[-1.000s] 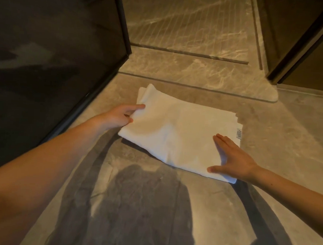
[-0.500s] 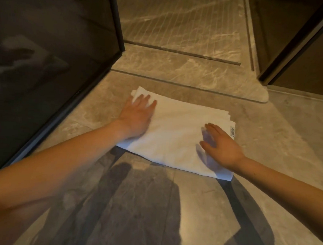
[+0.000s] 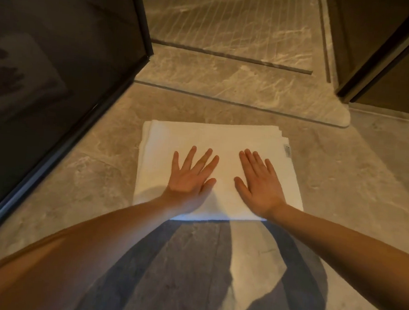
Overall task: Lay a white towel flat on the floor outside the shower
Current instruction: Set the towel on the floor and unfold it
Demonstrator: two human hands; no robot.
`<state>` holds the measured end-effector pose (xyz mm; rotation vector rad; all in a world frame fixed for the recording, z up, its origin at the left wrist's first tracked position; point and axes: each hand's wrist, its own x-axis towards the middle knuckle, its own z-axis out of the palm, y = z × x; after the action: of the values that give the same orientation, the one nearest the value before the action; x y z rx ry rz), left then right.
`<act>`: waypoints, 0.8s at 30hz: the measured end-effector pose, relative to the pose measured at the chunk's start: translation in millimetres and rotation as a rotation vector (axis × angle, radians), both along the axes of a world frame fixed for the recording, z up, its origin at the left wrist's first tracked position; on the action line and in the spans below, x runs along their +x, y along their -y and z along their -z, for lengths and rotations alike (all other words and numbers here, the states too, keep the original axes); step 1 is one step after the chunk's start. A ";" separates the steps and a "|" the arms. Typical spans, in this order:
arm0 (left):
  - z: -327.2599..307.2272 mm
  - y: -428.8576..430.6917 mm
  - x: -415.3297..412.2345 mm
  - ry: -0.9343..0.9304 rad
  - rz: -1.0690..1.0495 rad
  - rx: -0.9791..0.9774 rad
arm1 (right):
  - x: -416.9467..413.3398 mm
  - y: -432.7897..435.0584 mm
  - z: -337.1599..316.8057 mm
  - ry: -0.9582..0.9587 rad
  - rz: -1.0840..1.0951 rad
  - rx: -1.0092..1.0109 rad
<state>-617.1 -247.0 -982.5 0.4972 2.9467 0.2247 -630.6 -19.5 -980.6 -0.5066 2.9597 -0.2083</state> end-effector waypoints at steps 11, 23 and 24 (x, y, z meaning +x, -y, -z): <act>-36.6 -1.2 15.1 0.130 -0.112 -0.080 | -52.9 12.4 -43.1 0.045 -0.311 0.141; 1.2 85.7 37.9 -0.006 -0.091 0.013 | 9.5 85.8 -13.3 0.069 -0.098 0.154; 1.7 85.7 41.3 -0.007 -0.154 0.013 | -3.0 87.7 -13.5 0.056 -0.157 0.156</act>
<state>-575.8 -332.6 -984.2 0.2729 2.9938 0.2600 -633.6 -107.2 -967.1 -0.6954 2.8344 0.0249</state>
